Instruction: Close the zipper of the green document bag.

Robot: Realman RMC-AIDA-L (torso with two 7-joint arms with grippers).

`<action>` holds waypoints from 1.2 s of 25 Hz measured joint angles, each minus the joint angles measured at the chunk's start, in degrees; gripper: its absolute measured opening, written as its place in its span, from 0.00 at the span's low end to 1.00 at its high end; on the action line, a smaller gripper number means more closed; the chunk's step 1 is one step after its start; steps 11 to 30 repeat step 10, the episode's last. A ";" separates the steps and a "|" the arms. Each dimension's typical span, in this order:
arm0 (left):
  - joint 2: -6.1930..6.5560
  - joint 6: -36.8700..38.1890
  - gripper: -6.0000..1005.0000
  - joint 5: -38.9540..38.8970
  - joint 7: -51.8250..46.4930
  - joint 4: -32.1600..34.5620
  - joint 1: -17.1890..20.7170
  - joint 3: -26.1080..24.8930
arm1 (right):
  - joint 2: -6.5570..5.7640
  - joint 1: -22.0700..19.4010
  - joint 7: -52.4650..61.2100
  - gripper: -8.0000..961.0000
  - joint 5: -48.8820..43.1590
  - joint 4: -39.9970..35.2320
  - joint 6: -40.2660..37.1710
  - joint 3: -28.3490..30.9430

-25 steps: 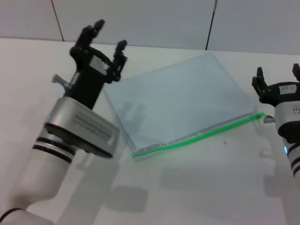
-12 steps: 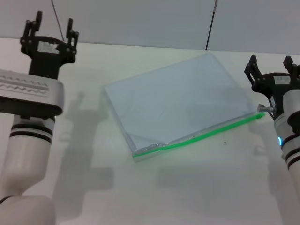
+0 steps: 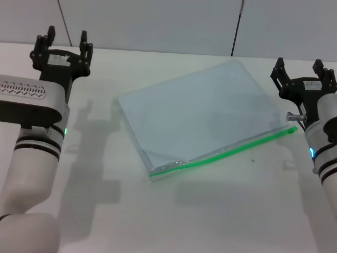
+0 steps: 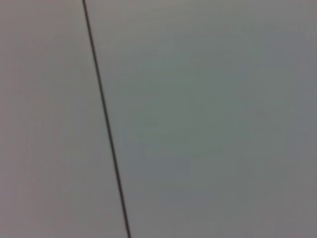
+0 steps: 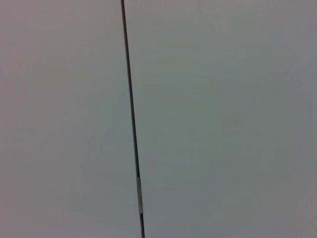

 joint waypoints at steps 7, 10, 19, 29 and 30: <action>-0.15 -0.37 0.65 2.56 -0.19 -1.22 -0.14 0.70 | 0.13 0.69 0.04 0.89 -0.06 0.87 -0.31 -0.30; -0.20 -0.13 0.65 2.71 -0.20 -1.82 -0.40 0.75 | 0.19 0.87 0.06 0.89 -0.07 1.13 -0.39 -0.59; -0.20 -0.13 0.65 2.71 -0.20 -1.82 -0.40 0.75 | 0.19 0.87 0.06 0.89 -0.07 1.13 -0.39 -0.59; -0.20 -0.13 0.65 2.71 -0.20 -1.82 -0.40 0.75 | 0.19 0.87 0.06 0.89 -0.07 1.13 -0.39 -0.59; -0.20 -0.13 0.65 2.71 -0.20 -1.82 -0.40 0.75 | 0.19 0.87 0.06 0.89 -0.07 1.13 -0.39 -0.59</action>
